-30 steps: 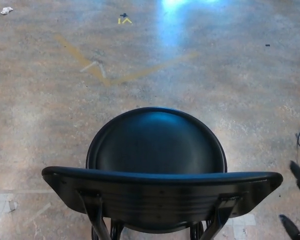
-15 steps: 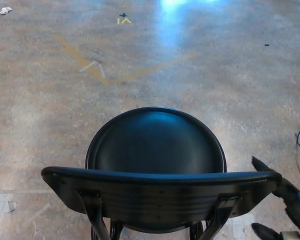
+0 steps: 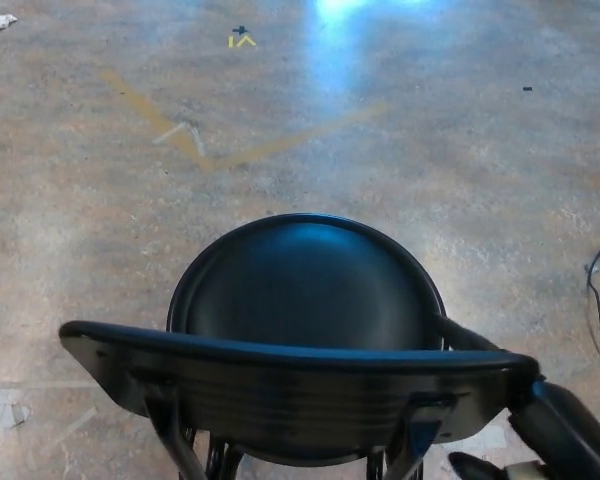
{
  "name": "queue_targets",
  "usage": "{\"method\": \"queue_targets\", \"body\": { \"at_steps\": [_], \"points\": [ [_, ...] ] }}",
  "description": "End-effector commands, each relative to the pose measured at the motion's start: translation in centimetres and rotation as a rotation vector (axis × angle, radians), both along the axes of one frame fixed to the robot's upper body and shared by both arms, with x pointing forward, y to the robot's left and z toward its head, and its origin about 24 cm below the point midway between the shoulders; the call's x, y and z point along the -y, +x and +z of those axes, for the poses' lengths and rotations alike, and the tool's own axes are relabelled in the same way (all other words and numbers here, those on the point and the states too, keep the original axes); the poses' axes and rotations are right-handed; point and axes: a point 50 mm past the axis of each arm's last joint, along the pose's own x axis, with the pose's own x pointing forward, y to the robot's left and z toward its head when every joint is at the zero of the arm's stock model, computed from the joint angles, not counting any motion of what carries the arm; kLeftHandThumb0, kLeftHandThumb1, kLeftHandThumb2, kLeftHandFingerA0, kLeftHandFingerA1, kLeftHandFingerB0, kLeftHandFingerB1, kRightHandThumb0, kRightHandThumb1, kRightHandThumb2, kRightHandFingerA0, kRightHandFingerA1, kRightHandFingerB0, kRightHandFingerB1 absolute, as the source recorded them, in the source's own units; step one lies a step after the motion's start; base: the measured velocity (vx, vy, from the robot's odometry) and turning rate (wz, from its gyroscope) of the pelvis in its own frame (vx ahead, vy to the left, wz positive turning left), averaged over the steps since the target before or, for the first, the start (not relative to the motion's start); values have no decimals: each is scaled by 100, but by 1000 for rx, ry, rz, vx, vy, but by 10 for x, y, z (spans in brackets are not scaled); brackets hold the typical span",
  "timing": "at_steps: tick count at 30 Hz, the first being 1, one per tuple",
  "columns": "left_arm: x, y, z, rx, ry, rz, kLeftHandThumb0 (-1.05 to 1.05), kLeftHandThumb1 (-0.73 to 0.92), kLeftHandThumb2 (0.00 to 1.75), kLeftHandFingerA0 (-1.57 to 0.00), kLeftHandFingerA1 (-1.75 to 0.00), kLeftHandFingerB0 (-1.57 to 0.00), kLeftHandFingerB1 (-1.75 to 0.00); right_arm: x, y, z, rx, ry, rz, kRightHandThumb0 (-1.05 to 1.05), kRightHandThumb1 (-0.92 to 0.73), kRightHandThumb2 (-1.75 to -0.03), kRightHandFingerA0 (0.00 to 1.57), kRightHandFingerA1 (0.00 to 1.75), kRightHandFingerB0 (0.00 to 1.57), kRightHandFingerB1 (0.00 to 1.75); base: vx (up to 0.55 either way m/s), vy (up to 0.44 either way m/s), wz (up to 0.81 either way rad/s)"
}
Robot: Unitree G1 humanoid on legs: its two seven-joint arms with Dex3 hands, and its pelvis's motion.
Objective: Use the right hand to rotate the back of the chair to its left.
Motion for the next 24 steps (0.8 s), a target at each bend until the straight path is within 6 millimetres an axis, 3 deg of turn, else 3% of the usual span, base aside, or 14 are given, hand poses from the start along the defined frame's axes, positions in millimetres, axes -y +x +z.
{"method": "queue_targets", "body": {
  "at_steps": [1, 5, 10, 14, 15, 23, 24],
  "points": [
    [-2, -2, 0, -4, 6, 4, -63, 76, 63, -46, -47, -39, -39, -26, 14, 8, 25, 5, 64, -105, -87, -67, 0, 0, 0, 0, 0, 0, 0],
    [-3, -1, 1, -12, 16, -23, -64, 77, 63, -46, -46, -39, -39, -38, 19, 12, 42, 11, 92, -104, -87, -64, 0, 0, 0, 0, 0, 0, 0],
    [-5, 3, 2, -12, 23, -39, -66, 77, 63, -46, -47, -38, -38, -76, 29, 22, 76, 19, 174, -104, -86, -65, 0, 0, 0, 0, 0, 0, 0],
    [-6, 3, 2, -15, 26, -51, -66, 78, 63, -45, -46, -38, -37, -90, 31, 26, 76, 16, 209, -105, -85, -67, 0, 0, 0, 0, 0, 0, 0],
    [-6, 2, 3, -17, 31, -52, -65, 78, 63, -46, -47, -39, -38, -105, 33, 29, 81, 16, 254, -103, -85, -65, 0, 0, 0, 0, 0, 0, 0],
    [-7, 3, 3, -15, 34, -51, -66, 78, 63, -46, -47, -39, -38, -157, 32, 39, 97, -22, 392, -104, -86, -66, 0, 0, 0, 0, 0, 1, 2],
    [-8, 4, 3, -7, 37, -42, -64, 76, 63, -47, -49, -39, -39, -174, 30, 39, 83, -29, 436, -103, -84, -64, 0, 0, 0, 0, 0, 0, 0]
  ]
}}
